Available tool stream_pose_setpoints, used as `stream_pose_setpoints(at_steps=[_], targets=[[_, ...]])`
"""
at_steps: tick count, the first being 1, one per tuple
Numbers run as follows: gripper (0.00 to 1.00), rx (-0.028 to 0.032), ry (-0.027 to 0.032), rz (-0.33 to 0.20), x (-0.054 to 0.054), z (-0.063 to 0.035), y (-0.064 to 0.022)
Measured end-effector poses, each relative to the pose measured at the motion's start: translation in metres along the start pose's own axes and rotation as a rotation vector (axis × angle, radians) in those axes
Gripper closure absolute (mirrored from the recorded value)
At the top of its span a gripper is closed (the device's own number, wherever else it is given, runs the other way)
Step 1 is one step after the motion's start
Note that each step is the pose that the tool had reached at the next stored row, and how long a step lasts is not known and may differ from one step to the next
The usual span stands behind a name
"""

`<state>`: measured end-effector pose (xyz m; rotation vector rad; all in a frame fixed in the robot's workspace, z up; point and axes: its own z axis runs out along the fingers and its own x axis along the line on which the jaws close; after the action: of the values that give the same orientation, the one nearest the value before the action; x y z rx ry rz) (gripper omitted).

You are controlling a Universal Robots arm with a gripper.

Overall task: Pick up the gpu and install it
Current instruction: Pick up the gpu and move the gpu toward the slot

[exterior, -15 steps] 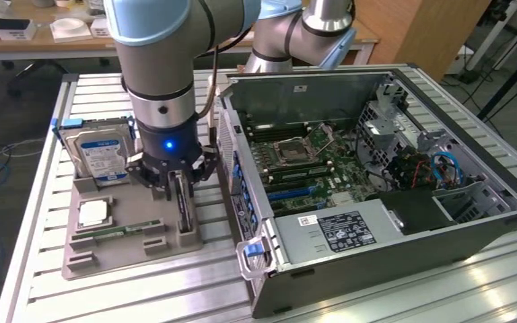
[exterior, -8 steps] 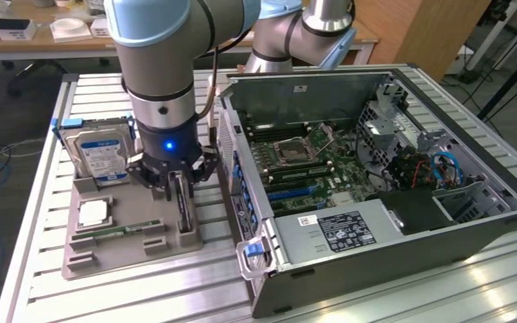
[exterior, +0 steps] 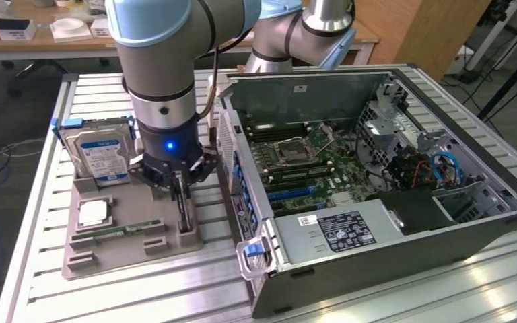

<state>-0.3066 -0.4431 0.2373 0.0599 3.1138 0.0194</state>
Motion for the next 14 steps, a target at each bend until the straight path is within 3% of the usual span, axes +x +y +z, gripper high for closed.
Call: stream_pose_setpoints(at_steps=[1,14], targets=[[0.73,0.0,-0.0001,0.0,0.0,0.0,0.0],[0.74,-0.0001,-0.0003,0.0,0.0,0.0001,0.0]])
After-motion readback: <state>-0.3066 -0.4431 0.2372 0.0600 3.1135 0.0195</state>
